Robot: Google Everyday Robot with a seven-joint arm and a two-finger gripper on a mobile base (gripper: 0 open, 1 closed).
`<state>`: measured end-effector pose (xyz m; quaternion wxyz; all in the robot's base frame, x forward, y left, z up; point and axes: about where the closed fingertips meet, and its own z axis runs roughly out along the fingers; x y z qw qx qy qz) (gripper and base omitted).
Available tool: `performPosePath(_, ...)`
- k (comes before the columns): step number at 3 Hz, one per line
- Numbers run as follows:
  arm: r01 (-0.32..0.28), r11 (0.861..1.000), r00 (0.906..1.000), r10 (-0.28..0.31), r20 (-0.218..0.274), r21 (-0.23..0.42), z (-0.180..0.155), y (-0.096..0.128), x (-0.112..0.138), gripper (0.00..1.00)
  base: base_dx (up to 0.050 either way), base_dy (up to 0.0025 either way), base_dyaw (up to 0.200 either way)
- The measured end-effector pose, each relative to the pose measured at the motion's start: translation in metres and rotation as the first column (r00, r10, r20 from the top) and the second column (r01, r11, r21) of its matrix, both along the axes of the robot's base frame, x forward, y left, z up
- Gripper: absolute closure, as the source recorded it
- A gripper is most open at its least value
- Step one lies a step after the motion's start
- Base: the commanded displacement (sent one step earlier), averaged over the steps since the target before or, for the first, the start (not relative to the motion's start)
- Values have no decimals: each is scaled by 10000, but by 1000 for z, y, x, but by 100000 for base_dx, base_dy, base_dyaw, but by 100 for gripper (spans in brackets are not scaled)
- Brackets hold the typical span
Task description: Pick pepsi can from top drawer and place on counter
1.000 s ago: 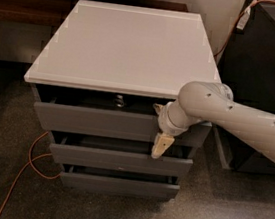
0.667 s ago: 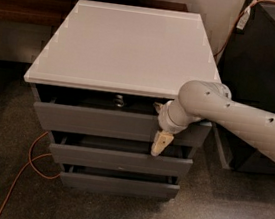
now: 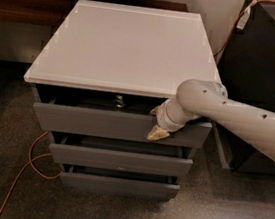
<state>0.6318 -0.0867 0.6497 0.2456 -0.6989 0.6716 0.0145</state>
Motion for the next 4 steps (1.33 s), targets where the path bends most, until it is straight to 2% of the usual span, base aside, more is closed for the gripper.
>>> performPosePath(2,108,9971,9999,-101,-101,750,21,6,-25,88,0,0,0)
performPosePath(3,72,9956,9998,-53,-207,932,26,10,-40,100,0,0,0)
performPosePath(4,-98,9927,9987,157,-481,1199,29,20,-64,100,0,0,0)
